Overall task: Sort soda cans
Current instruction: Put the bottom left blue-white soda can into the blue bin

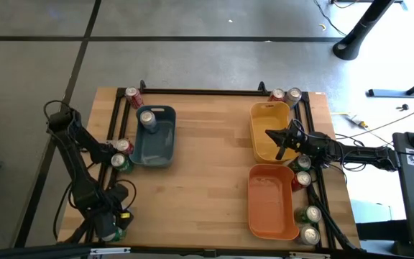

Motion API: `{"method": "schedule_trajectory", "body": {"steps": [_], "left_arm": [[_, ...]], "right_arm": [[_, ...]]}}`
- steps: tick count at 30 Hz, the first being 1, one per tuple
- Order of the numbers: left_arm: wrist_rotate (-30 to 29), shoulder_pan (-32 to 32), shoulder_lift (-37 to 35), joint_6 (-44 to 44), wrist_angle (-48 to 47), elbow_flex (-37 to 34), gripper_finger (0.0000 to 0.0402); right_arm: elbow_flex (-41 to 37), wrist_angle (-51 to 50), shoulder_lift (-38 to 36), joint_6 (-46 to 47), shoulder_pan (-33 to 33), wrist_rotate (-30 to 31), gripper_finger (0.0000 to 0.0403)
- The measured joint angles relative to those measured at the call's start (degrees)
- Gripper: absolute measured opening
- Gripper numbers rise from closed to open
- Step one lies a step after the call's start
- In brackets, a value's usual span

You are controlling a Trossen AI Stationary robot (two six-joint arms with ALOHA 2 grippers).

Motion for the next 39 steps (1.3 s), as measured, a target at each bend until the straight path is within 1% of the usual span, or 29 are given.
{"method": "schedule_trajectory", "body": {"steps": [5, 10, 17, 24, 27, 32, 36, 39], "left_arm": [[-0.02, 0.03, 0.00, -0.07, -0.26, 0.02, 0.0295], [0.00, 0.58, -0.11, -0.06, -0.87, 0.11, 0.0293], [-0.04, 4.80, -0.49, 5.30, -9.41, 5.50, 0.0295], [-0.86, 12.46, -1.99, 14.54, -17.35, 13.53, 0.0294], [-3.41, 16.28, -2.05, 19.64, -22.56, 17.80, 0.0294], [-7.44, 24.37, -2.05, 29.59, -29.20, 24.70, 0.0294], [-9.14, 31.81, -2.08, 39.18, -30.42, 28.44, 0.0294], [-9.98, 37.91, -2.08, 46.80, -30.46, 29.61, 0.0294]], "right_arm": [[-0.01, -0.01, 0.00, -0.11, -0.01, 0.00, 0.0007], [-0.02, -0.01, 0.00, -0.91, -0.02, 0.00, 0.0007], [-0.02, -0.01, 0.00, -1.10, -0.01, 0.01, 0.0007], [-0.02, 0.01, 0.00, -1.15, -0.02, 0.02, 0.0007], [-0.02, 0.01, 0.00, -1.76, -0.01, 0.02, 0.0007], [-0.02, 0.25, 0.00, -2.58, 0.00, 0.02, 0.0007], [-0.02, 0.24, -0.01, -2.58, -0.01, 0.04, 0.0007], [-0.02, 0.25, 0.00, -2.58, -0.02, 0.02, 0.0007]]}}
